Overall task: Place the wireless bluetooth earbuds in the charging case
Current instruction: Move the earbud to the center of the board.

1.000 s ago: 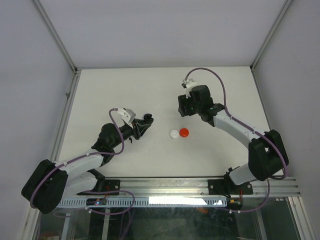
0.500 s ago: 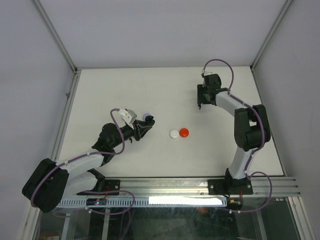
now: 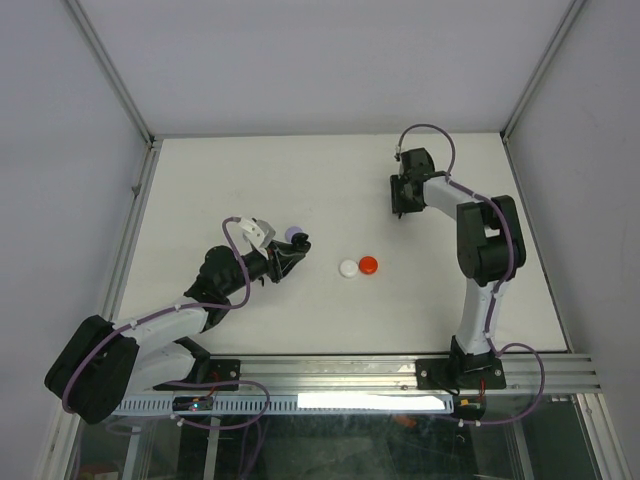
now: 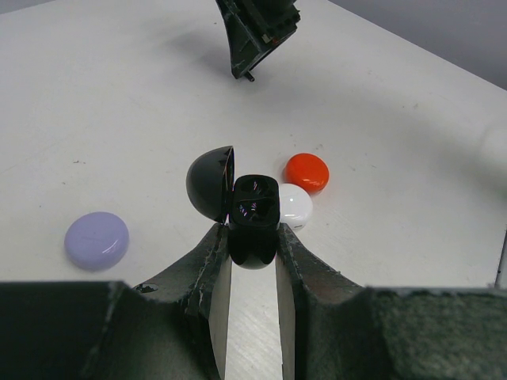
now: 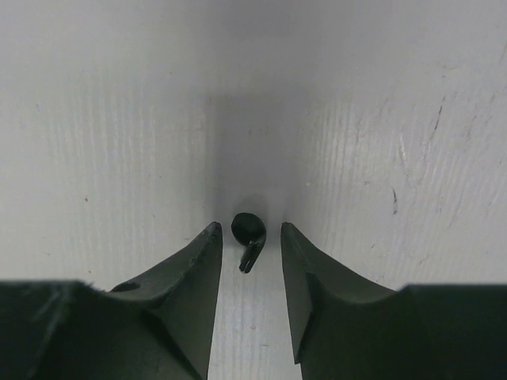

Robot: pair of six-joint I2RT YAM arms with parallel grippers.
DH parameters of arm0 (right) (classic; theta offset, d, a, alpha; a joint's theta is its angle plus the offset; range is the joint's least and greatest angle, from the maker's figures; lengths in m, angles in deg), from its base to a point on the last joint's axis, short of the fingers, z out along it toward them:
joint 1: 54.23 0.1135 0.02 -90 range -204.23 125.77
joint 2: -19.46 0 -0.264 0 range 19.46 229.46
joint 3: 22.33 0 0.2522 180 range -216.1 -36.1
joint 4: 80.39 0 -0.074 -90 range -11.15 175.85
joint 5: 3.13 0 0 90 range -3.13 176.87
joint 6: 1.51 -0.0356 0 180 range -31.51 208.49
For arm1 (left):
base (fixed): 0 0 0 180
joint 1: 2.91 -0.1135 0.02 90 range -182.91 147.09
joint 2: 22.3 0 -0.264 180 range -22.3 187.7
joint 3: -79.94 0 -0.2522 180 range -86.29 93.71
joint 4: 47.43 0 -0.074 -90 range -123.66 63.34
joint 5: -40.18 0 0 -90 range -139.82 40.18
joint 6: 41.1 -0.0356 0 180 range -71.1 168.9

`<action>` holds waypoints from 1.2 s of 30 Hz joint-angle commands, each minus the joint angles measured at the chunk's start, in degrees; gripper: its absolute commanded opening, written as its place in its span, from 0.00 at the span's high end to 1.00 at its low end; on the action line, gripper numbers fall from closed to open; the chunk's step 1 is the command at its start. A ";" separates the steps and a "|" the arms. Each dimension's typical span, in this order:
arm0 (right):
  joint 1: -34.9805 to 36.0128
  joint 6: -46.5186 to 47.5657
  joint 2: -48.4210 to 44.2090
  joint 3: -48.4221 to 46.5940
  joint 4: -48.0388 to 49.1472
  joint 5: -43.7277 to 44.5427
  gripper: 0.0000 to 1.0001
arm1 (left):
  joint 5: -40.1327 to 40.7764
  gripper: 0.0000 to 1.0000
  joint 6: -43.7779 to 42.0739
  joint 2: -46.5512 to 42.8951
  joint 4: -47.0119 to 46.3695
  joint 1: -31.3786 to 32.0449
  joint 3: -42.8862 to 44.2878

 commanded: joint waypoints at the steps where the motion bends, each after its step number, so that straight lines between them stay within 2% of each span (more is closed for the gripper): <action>1: 0.19 -0.37 0.45 -2.35 -1.12 -2.25 0.64 | -0.93 1.00 -1.53 -0.28 -1.40 -0.35 1.76; 10: 2.56 0.12 0.10 -0.97 -3.75 -1.66 0.79 | -1.55 1.00 -1.30 -1.61 -1.05 -0.35 1.54; 18: 8.84 -1.11 -7.12 5.41 -7.78 -0.95 0.80 | -2.07 1.00 -0.88 -3.81 -1.04 -0.36 0.96; 24: 14.26 -3.70 -13.01 13.21 -8.59 0.18 0.77 | -2.72 1.00 -0.40 -5.06 -0.91 -0.30 0.75; 26: 15.14 -4.18 -13.91 14.62 -8.82 0.83 0.72 | -2.94 1.00 -0.30 -5.04 -1.05 -0.32 0.79; 31: 15.51 -4.47 -15.68 16.26 -9.23 2.46 0.63 | -3.11 1.00 -0.28 -4.67 -1.24 -0.30 0.79; 36: 15.23 -3.92 -15.84 16.48 -9.56 5.15 0.60 | -3.37 1.00 -0.29 -3.95 -1.34 -0.26 1.00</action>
